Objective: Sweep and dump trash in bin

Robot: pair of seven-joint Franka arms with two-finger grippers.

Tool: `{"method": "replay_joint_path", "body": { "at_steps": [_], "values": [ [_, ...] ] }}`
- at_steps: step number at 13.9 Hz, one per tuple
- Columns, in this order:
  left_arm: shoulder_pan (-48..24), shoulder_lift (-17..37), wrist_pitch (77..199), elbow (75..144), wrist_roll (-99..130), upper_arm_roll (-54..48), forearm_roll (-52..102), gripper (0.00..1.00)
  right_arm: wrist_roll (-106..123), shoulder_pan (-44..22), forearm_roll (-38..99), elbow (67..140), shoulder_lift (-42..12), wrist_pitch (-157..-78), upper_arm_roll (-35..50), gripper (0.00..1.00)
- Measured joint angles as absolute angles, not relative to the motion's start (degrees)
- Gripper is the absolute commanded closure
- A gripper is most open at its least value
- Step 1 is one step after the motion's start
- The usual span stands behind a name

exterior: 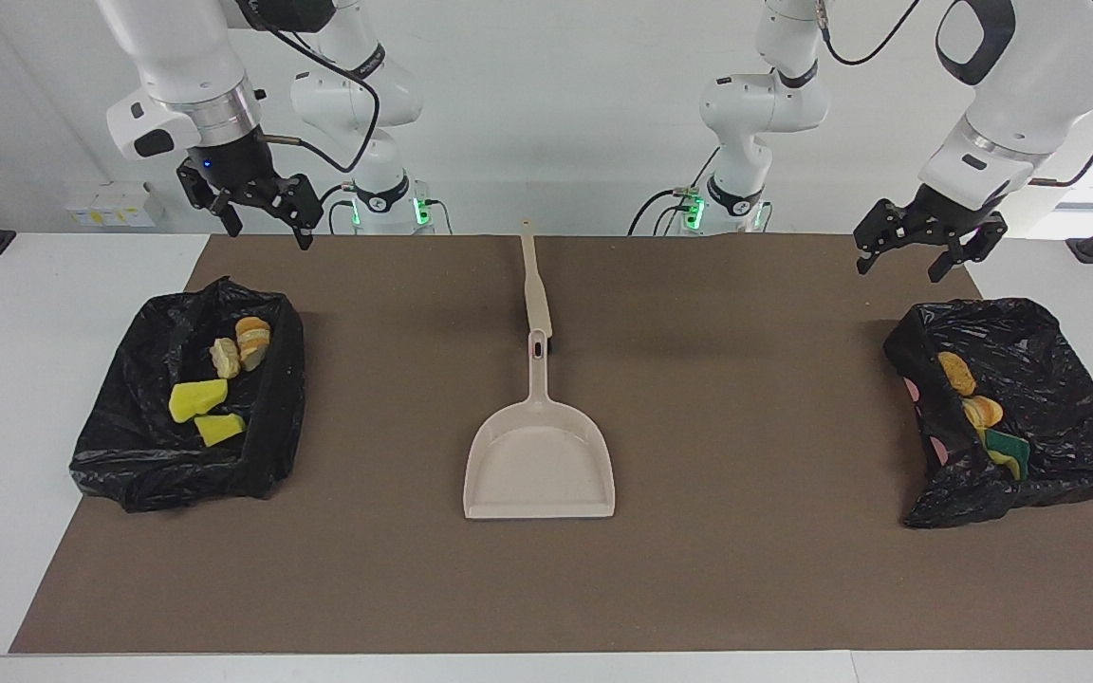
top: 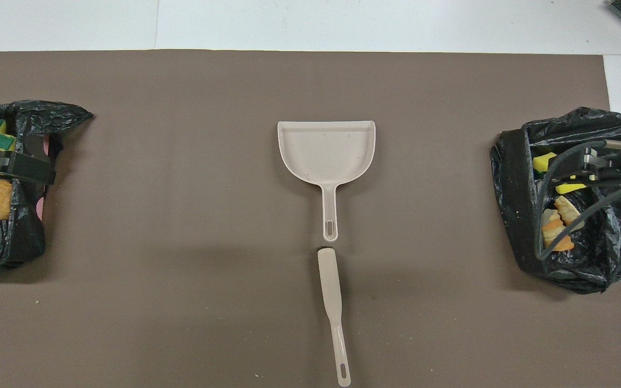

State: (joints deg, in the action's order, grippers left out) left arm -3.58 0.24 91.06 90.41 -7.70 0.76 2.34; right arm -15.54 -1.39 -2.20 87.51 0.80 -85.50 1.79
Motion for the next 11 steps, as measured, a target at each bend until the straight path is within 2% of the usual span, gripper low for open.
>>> {"method": "replay_joint_path", "body": {
  "at_steps": [11],
  "values": [
    [-3.7, -0.5, 89.5, 91.2, -8.7, 0.3, 1.4, 0.00, -15.5, -1.4, -2.2, 87.5, 0.8, -85.5, 1.8, 0.00]
  ]
}}
